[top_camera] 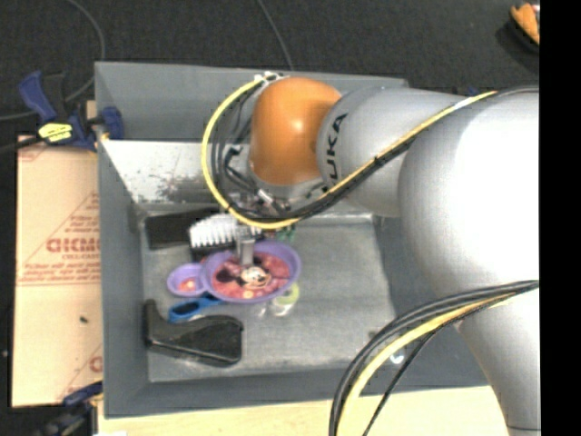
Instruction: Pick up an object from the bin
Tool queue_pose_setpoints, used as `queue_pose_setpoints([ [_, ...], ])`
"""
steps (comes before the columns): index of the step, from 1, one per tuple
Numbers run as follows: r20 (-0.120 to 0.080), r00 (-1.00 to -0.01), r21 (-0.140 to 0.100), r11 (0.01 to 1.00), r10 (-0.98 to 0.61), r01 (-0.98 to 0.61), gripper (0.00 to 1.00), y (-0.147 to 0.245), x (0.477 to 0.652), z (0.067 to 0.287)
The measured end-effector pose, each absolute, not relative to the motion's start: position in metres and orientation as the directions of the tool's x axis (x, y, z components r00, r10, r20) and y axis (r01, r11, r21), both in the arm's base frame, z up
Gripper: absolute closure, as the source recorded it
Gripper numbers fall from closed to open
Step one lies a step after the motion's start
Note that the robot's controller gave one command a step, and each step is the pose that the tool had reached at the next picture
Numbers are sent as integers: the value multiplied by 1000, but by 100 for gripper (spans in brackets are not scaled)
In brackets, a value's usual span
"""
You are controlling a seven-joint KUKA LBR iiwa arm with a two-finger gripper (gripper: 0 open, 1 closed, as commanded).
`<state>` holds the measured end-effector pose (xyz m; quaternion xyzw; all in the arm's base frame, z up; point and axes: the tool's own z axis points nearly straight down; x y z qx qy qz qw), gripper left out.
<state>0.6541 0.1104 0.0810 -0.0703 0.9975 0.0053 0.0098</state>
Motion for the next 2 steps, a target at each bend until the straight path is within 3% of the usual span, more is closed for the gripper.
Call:
queue_pose_setpoints([
  [2,-21,-990,10,990,-140,-140,100,110,654,83],
])
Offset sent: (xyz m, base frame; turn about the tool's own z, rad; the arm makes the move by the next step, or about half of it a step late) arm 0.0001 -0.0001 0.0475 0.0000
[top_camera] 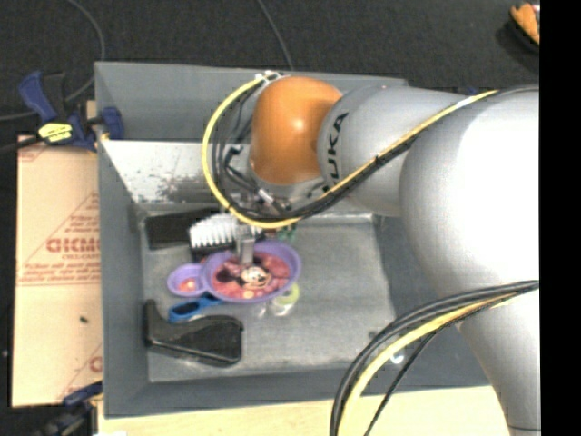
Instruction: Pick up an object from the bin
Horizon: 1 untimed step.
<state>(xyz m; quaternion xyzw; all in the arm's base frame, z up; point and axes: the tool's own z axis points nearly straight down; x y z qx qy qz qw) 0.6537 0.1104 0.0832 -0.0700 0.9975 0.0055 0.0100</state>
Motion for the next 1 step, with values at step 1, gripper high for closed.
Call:
queue_pose_setpoints([
  [1,-26,-990,10,990,-139,-140,100,110,654,97],
])
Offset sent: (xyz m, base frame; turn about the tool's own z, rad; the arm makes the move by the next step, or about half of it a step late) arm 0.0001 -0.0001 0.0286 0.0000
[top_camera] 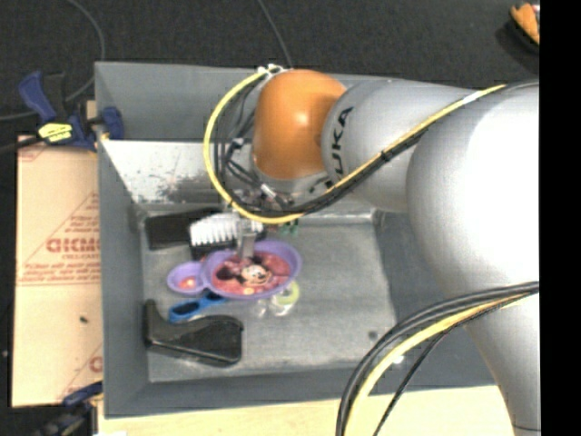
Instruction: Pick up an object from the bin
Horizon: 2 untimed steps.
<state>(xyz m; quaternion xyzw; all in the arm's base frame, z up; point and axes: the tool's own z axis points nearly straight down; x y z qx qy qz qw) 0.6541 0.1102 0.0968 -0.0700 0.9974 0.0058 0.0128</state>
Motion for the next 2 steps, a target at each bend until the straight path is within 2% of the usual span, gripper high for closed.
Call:
queue_pose_setpoints([
  [2,-22,-990,10,990,-139,-140,100,110,653,106],
])
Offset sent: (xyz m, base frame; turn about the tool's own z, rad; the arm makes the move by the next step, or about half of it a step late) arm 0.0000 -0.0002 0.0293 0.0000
